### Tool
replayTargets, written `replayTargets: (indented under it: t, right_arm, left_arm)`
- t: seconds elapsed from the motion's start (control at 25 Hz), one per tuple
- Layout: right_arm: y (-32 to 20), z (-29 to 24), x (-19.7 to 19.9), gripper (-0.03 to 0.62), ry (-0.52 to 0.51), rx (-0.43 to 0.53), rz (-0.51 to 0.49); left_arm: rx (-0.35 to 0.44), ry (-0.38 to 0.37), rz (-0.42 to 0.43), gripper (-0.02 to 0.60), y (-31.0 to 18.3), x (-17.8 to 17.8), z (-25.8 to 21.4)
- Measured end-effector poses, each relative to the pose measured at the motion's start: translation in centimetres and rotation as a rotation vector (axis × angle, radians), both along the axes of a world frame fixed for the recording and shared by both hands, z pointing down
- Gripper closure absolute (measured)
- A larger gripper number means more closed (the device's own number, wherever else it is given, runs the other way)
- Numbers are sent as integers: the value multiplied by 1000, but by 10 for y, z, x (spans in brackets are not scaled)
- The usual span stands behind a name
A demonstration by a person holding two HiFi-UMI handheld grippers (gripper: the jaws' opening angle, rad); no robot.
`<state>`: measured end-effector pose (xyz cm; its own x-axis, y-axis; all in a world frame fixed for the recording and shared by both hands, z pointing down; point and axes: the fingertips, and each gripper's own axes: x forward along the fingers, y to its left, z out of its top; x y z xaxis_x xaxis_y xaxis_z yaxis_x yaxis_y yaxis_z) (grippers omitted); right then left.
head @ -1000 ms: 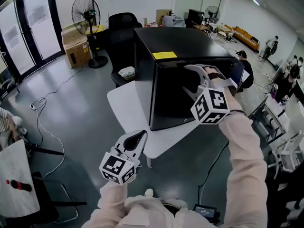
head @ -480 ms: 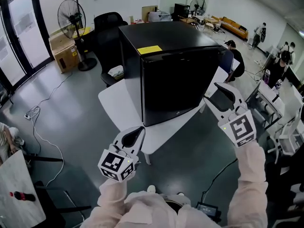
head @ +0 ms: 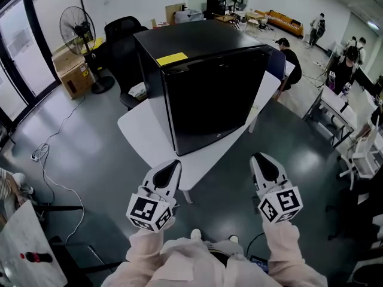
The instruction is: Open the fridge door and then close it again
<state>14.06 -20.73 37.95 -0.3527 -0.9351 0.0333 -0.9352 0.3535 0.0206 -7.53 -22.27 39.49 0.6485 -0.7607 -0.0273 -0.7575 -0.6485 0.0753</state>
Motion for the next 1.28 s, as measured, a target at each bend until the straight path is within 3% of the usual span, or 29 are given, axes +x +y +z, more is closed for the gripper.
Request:
replayTargets:
  t: [0.24, 0.6, 1.28]
  right_arm:
    - [19, 30, -12, 582, -162, -42, 69]
    - [24, 47, -32, 586, -99, -61, 86]
    - [27, 51, -44, 586, -132, -96, 70]
  left_arm:
    - [-19, -4, -10, 569, 9, 7, 16]
    - [-67, -19, 8, 569, 20, 13, 39]
    - [-88, 21, -1, 569, 19, 10, 43]
